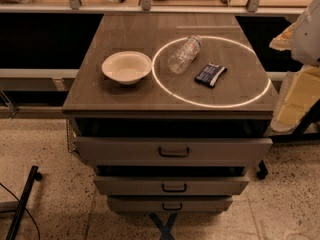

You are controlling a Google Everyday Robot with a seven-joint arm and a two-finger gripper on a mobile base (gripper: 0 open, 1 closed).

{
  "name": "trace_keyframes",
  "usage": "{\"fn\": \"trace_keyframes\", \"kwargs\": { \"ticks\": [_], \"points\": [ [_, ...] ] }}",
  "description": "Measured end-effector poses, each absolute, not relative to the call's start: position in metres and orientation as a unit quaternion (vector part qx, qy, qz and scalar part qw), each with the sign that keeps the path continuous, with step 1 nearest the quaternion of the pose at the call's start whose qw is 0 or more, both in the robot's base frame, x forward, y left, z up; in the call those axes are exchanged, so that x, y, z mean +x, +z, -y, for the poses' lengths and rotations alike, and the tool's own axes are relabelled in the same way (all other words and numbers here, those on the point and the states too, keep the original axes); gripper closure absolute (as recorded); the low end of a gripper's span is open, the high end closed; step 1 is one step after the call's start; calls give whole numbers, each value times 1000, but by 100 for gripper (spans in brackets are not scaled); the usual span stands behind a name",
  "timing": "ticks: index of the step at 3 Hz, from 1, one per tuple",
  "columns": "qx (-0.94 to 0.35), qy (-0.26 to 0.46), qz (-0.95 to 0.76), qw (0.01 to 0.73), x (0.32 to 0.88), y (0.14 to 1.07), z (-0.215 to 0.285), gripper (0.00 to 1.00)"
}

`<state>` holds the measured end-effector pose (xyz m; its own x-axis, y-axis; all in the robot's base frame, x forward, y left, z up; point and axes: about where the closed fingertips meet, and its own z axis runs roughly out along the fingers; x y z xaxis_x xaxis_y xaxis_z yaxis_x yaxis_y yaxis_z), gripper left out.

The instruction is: Open top drawer

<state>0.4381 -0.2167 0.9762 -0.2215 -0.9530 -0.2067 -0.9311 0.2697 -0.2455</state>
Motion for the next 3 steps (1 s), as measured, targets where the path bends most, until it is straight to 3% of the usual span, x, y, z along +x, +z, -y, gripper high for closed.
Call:
{"fn": "trace_keyframes", "kwargs": {
  "ticks": [1, 3],
  "points": [
    [-603, -34, -781, 159, 438, 976, 217, 0],
    [-604, 26, -771, 197, 415, 857, 234, 0]
  ]
}}
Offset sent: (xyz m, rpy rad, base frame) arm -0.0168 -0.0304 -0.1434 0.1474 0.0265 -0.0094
